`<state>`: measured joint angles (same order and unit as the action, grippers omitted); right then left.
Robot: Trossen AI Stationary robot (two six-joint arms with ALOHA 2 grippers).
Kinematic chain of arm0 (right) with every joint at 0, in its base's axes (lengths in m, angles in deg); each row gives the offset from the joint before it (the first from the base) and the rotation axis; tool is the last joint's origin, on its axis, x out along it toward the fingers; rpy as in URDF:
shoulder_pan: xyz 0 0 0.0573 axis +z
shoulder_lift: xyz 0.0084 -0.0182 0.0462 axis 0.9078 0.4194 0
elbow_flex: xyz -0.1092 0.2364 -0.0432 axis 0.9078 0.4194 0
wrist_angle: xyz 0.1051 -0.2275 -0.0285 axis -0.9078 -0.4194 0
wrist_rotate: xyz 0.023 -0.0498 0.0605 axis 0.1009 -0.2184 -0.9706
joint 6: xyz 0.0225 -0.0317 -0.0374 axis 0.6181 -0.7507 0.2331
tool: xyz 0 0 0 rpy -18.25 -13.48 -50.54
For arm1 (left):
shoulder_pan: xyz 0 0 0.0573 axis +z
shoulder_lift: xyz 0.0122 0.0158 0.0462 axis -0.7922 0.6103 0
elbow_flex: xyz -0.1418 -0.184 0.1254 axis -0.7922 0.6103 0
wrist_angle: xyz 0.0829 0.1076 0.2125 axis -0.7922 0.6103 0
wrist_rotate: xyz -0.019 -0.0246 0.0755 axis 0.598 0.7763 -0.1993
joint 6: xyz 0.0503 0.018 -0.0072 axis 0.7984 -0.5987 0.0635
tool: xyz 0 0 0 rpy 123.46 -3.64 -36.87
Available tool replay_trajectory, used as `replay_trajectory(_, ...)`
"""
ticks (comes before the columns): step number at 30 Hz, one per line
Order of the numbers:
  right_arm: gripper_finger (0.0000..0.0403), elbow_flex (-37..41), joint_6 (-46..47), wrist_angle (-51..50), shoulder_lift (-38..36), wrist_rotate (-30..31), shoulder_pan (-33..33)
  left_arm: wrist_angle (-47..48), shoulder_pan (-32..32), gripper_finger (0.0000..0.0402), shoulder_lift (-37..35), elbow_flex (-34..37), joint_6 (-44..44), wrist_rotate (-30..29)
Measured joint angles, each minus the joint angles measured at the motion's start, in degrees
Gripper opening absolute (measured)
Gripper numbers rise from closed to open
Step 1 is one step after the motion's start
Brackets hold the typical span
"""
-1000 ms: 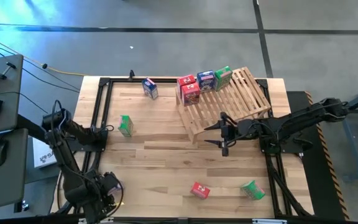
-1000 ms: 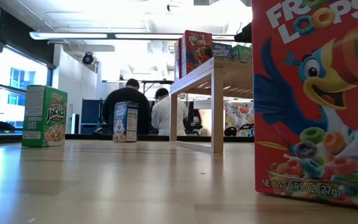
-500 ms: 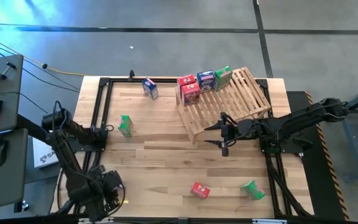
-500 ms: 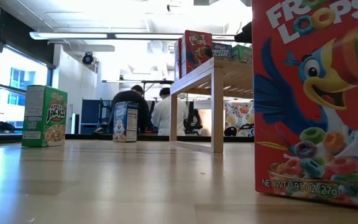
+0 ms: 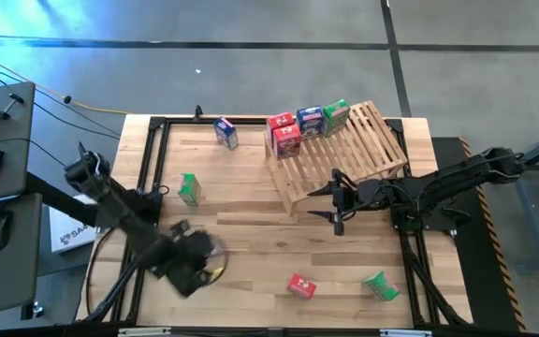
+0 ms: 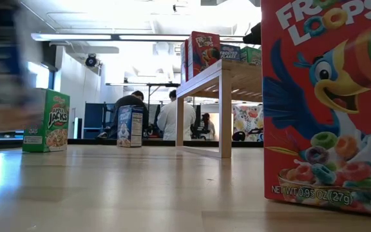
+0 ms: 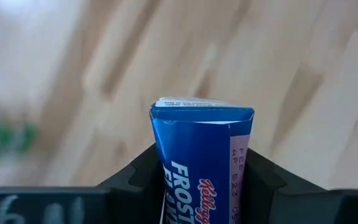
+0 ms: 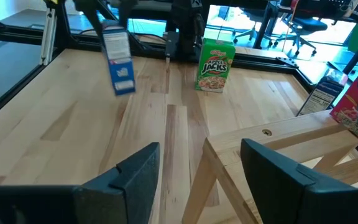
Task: Stack cereal on shelf
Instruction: Put the bottom blue cereal box on the shelf aligned with the other blue cereal box
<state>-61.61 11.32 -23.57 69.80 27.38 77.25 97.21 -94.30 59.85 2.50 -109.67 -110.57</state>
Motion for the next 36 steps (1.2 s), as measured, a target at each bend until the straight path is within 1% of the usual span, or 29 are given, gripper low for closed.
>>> replay_trajectory(3, 0.0216, 0.0, 0.0, 0.0, 0.0, 0.0, 0.0, -8.4, 7.9, 0.0133, -0.2, 0.0, 14.2, 0.1)
replay_trajectory(5, 0.0216, 0.0, 0.0, 0.0, 0.0, 0.0, 0.0, -15.2, 12.6, 0.0133, 0.2, 0.0, 23.6, 2.7)
replay_trajectory(7, 0.0216, 0.0, 0.0, 0.0, 0.0, 0.0, 0.0, -22.0, 17.3, 0.0133, 1.1, 0.0, 31.5, 6.7)
replay_trajectory(10, 0.0216, 0.0, 0.3, -0.1, 0.0, 0.0, 0.0, -26.8, 23.2, 0.0133, 1.8, -0.1, 39.0, 10.9)
replay_trajectory(14, 0.0216, 0.0, 1.3, -0.3, 0.0, 0.0, 0.0, -27.9, 28.9, 0.0133, 3.2, -0.1, 45.2, 12.8)
replay_trajectory(19, 0.0216, 0.0, 2.6, -0.4, 0.0, 0.0, 0.0, -30.4, 32.7, 0.0133, 5.4, -0.1, 49.3, 18.5)
replay_trajectory(26, 0.0216, 0.0, 3.7, -0.5, 0.0, 0.0, 0.0, -31.2, 34.0, 0.0133, 9.8, -0.1, 50.1, 22.3)
replay_trajectory(31, 0.0216, 0.0, 2.8, -0.5, 0.0, 0.0, 0.0, -33.4, 33.4, 0.0139, 11.9, -0.3, 50.0, 20.9)
replay_trajectory(36, 0.0216, 0.0, 0.9, -0.3, 0.0, 0.7, 0.0, -34.7, 32.5, 0.0175, 12.0, -0.1, 51.4, 20.9)
